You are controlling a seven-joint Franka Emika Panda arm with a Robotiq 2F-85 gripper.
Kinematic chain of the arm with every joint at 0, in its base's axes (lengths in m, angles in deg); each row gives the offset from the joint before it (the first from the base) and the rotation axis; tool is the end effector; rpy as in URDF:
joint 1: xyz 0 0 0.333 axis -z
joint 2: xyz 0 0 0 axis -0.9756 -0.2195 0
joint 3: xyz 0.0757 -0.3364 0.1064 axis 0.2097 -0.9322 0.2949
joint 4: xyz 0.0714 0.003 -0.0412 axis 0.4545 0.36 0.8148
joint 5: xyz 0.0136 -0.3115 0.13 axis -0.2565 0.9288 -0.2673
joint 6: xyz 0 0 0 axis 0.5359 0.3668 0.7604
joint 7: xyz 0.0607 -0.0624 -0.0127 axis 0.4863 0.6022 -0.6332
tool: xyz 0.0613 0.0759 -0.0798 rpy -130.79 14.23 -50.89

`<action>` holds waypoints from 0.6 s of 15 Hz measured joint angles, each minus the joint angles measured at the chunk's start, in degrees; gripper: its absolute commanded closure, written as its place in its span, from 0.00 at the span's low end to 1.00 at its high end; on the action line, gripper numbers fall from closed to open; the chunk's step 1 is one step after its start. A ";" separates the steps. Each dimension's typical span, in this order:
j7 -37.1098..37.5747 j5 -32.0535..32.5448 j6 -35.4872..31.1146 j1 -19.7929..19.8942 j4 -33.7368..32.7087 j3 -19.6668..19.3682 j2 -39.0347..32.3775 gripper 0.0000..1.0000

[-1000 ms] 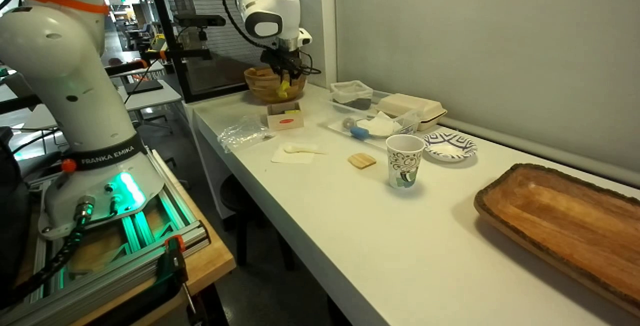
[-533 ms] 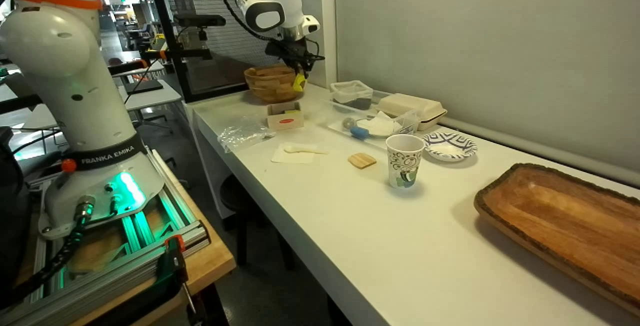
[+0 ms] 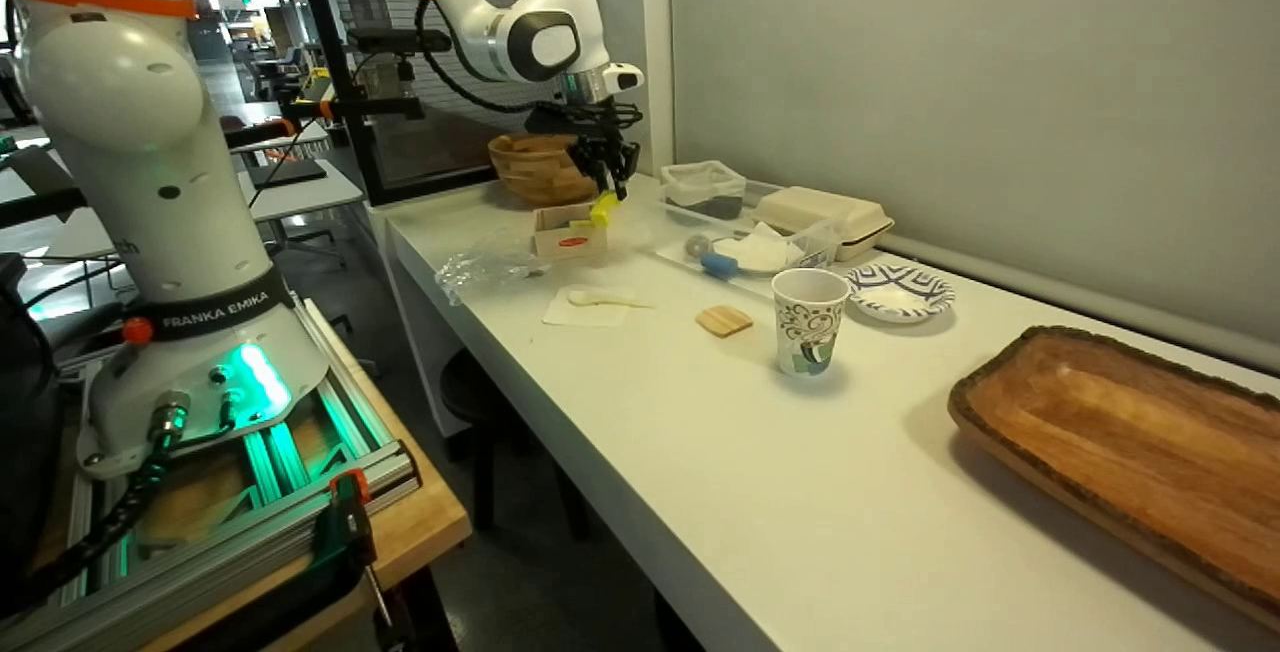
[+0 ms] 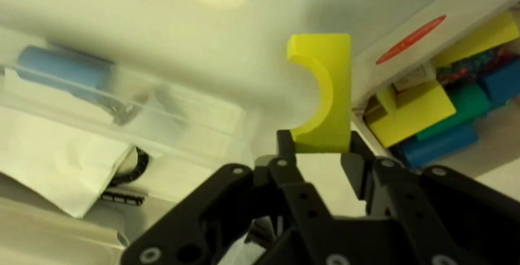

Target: Remove two yellows block from the box

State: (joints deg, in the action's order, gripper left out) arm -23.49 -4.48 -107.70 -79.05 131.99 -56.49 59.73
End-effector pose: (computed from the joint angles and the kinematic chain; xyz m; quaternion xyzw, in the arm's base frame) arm 0.5166 0.0342 0.3265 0.9785 0.1761 0.1068 0.0117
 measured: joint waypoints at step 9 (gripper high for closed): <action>10.28 -2.62 6.56 1.08 0.31 -0.32 -0.39 0.91</action>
State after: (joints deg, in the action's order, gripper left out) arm -13.21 -7.11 -101.14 -77.97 132.30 -56.81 59.34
